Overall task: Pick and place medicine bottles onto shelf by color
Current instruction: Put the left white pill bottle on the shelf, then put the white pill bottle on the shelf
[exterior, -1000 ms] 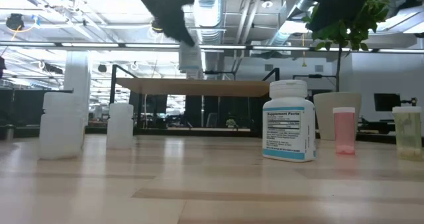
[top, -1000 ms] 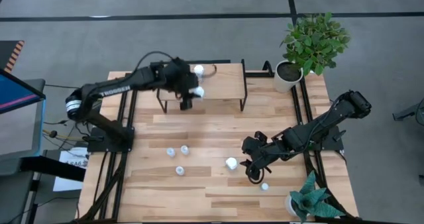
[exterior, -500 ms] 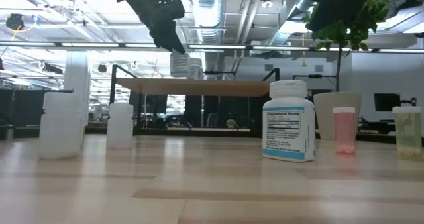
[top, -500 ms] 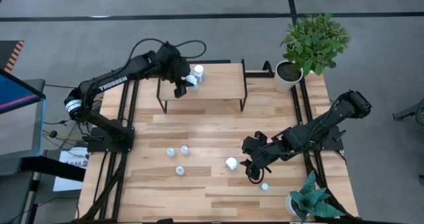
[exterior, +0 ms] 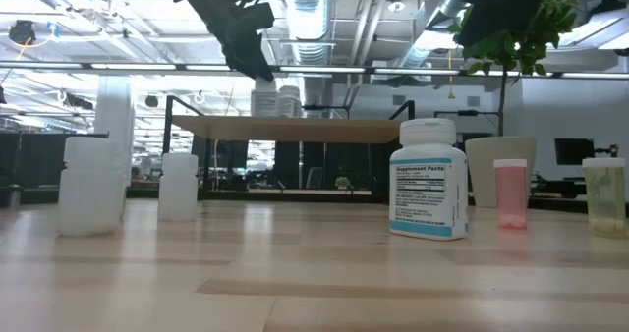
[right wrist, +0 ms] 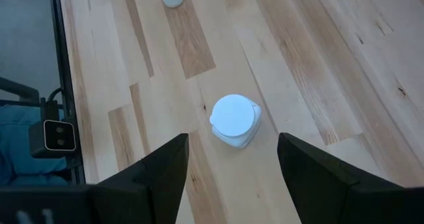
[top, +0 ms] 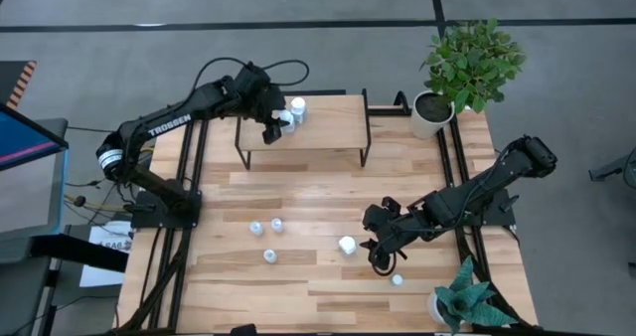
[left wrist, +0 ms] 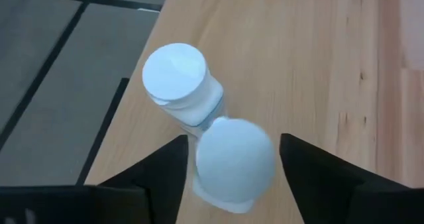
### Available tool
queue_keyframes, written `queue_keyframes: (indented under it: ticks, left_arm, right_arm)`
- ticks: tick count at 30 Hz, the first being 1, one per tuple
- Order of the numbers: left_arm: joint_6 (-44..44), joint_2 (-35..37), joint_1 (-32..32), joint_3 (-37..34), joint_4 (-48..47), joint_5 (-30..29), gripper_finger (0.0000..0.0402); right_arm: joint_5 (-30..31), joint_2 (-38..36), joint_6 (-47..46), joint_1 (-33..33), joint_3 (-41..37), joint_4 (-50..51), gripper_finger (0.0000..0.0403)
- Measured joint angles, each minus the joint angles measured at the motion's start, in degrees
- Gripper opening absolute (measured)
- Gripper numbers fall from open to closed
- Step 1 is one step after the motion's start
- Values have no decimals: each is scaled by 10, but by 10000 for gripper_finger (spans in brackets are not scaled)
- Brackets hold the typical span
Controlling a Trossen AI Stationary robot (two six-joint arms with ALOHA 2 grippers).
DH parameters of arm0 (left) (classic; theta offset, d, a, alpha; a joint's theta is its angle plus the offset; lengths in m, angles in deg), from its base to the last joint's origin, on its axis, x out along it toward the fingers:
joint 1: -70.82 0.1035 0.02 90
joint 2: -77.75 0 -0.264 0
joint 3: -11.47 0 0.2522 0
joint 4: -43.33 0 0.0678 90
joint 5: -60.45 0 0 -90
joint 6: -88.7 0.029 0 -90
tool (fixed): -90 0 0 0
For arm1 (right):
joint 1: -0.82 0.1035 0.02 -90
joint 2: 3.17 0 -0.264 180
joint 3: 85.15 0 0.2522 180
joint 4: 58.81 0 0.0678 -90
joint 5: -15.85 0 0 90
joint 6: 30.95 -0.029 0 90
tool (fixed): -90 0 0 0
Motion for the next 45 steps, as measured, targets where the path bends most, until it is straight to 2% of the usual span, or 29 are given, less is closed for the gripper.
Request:
queue_keyframes:
  ticks: [7,12,16,20,26,32,39,41,45]
  left_arm:
    - [4,0,0,1,9,0,241]
    - [10,1,-2,56,-3,4,241]
    - [11,1,-14,122,-59,6,241]
    - [9,2,-31,180,-152,6,241]
    - [15,15,-59,204,-220,6,242]
    - [19,25,-67,204,-225,5,242]
    - [18,26,-67,204,-225,6,242]
    - [17,26,-67,204,-225,5,242]
    - [19,26,-67,204,-227,5,242]
  right_arm:
    - [0,0,-1,0,0,0,256]
    - [0,0,-1,-3,0,-9,256]
    - [0,0,17,4,0,-38,256]
    - [1,0,16,46,0,-75,255]
    - [41,41,-74,94,-1,-77,249]
    - [8,124,-111,63,31,-39,234]
    - [2,173,-55,4,142,125,216]
    - [-1,177,-35,-9,166,131,211]
    - [-50,178,-1,-22,172,112,208]
